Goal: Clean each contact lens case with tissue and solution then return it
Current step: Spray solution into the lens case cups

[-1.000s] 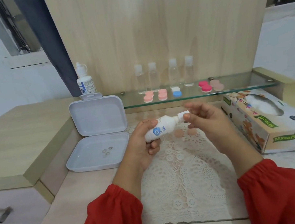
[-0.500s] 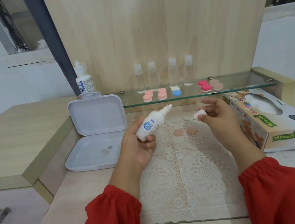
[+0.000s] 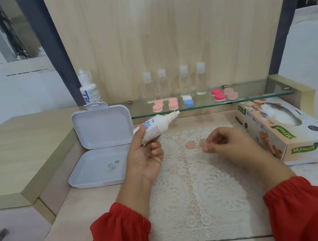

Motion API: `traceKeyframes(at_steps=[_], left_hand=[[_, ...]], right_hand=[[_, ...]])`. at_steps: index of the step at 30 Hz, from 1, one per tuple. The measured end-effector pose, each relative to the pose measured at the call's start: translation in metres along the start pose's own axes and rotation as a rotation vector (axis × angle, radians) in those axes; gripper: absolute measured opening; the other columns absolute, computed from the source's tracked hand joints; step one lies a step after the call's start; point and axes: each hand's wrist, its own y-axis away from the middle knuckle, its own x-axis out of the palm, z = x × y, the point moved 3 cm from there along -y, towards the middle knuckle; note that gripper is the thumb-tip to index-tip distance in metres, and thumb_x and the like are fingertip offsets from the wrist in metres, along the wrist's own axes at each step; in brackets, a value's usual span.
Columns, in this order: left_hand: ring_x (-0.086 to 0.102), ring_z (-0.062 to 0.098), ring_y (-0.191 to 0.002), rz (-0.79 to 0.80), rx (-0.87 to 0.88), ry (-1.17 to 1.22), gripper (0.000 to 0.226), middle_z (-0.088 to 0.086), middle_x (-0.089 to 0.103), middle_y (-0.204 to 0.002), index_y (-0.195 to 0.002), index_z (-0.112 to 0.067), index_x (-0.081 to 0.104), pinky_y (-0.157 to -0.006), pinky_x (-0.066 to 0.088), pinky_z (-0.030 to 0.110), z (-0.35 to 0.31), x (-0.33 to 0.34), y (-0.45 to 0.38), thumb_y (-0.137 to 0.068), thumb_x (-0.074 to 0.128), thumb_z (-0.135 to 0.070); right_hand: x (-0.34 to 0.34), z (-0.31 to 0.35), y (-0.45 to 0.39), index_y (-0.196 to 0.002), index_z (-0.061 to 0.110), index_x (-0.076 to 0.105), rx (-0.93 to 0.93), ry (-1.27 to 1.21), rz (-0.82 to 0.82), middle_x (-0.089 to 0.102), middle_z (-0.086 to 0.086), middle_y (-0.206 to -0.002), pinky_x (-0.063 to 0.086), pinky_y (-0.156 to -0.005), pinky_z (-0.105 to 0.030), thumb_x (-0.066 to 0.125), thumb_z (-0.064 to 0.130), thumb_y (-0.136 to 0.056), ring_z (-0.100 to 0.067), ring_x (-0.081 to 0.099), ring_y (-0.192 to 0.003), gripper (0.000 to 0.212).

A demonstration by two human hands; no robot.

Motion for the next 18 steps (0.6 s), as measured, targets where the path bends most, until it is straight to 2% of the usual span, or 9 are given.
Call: traceKeyframes(at_steps=[3,5,7,10,12,16,18], left_hand=[[0.048,0.006,-0.043,-0.065,-0.027,-0.019,0.042,0.006,0.062,-0.078,-0.109,-0.01,0.058,-0.033,0.034,0.014,0.001,-0.002,-0.001,-0.08,0.068,-0.039],[0.052,0.007,-0.044,-0.082,-0.037,-0.001,0.044,0.007,0.063,-0.079,-0.108,-0.008,0.059,-0.034,0.038,0.014,0.001,-0.001,0.001,-0.079,0.068,-0.04],[0.054,0.008,-0.046,-0.069,-0.026,0.019,0.044,0.009,0.063,-0.079,-0.105,-0.007,0.06,-0.039,0.044,0.014,0.001,0.001,0.002,-0.074,0.071,-0.036],[0.057,0.008,-0.05,-0.047,0.006,0.015,0.025,0.011,0.065,-0.081,-0.099,-0.004,0.061,-0.047,0.05,0.014,0.002,0.004,0.003,-0.08,0.069,-0.019],[0.058,0.008,-0.05,-0.068,0.015,-0.003,0.014,0.011,0.066,-0.08,-0.095,-0.003,0.061,-0.048,0.051,0.014,0.002,0.004,0.003,-0.083,0.067,-0.009],[0.051,0.008,-0.048,-0.099,0.013,-0.047,0.021,0.01,0.062,-0.076,-0.095,-0.006,0.062,-0.044,0.046,0.014,0.003,0.003,0.003,-0.083,0.07,-0.021],[0.05,0.008,-0.049,-0.103,0.026,-0.09,0.025,0.009,0.062,-0.078,-0.098,-0.007,0.062,-0.044,0.045,0.016,0.003,0.003,0.003,-0.084,0.069,-0.026]], right_hand=[[0.01,-0.002,0.002,-0.098,0.027,0.069,-0.018,0.301,0.227,0.057,0.006,-0.096,0.041,-0.069,-0.012,0.088,0.037,-0.063,-0.003,0.054,-0.083,0.042],[0.014,-0.002,-0.002,-0.104,0.024,0.07,-0.059,0.381,0.237,0.054,0.009,-0.095,0.039,-0.068,-0.01,0.086,0.039,-0.065,-0.002,0.052,-0.082,0.045],[0.015,-0.004,-0.004,-0.103,0.023,0.071,-0.082,0.384,0.203,0.055,0.008,-0.093,0.039,-0.068,-0.012,0.084,0.038,-0.069,-0.003,0.053,-0.08,0.038],[0.013,-0.006,-0.004,-0.1,0.026,0.072,-0.052,0.199,0.111,0.065,0.006,-0.09,0.044,-0.069,-0.015,0.08,0.031,-0.076,-0.005,0.058,-0.076,0.026],[0.013,-0.007,-0.005,-0.101,0.026,0.071,-0.021,0.002,0.036,0.063,0.005,-0.08,0.046,-0.065,-0.015,0.079,0.025,-0.078,-0.008,0.056,-0.068,0.025],[0.013,-0.004,-0.007,-0.102,0.02,0.071,-0.004,-0.225,-0.031,0.053,-0.001,-0.07,0.05,-0.066,-0.026,0.078,0.016,-0.078,-0.011,0.053,-0.063,0.025],[0.013,-0.001,-0.006,-0.1,0.021,0.072,-0.01,-0.271,-0.035,0.053,0.001,-0.068,0.051,-0.063,-0.024,0.078,0.016,-0.078,-0.009,0.055,-0.061,0.023]])
